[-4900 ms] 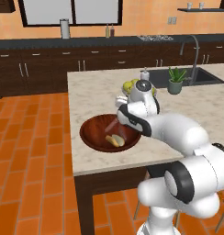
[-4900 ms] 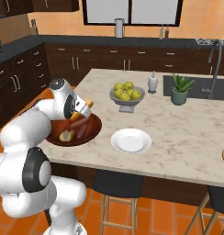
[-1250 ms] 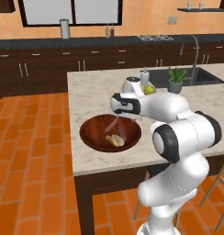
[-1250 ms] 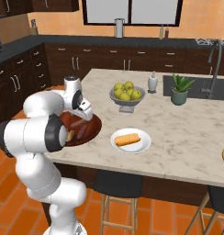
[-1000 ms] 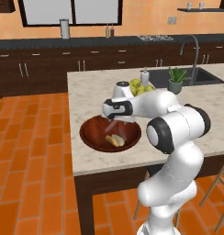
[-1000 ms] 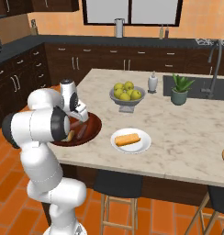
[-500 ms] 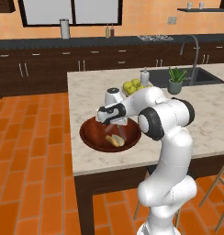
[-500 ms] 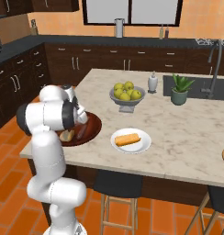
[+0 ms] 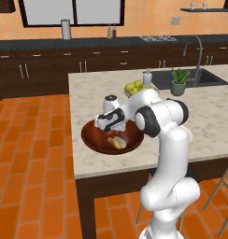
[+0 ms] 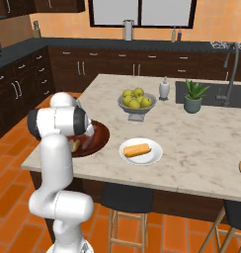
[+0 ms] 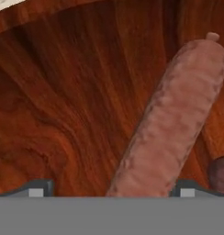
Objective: Place one bun and one sausage from the bowl on each plate.
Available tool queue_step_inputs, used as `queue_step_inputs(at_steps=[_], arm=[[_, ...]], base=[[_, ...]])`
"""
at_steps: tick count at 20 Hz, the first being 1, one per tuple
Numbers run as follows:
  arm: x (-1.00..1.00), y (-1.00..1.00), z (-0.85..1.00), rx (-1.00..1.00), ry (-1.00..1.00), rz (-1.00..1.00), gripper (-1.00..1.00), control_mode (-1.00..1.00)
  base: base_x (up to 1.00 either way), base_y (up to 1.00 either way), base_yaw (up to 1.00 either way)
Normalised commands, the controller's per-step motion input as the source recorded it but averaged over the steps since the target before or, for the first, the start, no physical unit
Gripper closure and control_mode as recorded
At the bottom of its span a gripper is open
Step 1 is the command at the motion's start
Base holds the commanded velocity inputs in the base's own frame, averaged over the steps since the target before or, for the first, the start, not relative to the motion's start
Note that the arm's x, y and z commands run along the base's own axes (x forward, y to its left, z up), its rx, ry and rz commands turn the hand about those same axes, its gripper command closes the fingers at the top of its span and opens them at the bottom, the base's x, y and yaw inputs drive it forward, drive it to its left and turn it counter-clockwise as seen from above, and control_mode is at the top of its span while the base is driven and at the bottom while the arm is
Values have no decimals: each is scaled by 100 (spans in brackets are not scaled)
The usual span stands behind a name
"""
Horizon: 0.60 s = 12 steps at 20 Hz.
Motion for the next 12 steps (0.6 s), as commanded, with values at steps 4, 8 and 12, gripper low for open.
queue_step_inputs(at_steps=[4,8,12], arm=[[0,1,-37,0,-6,0,100,-100],[-11,0,20,0,-17,0,100,-100],[-33,0,94,5,-16,-1,100,-100]], base=[[0,0,0],[0,0,0],[0,0,0]])
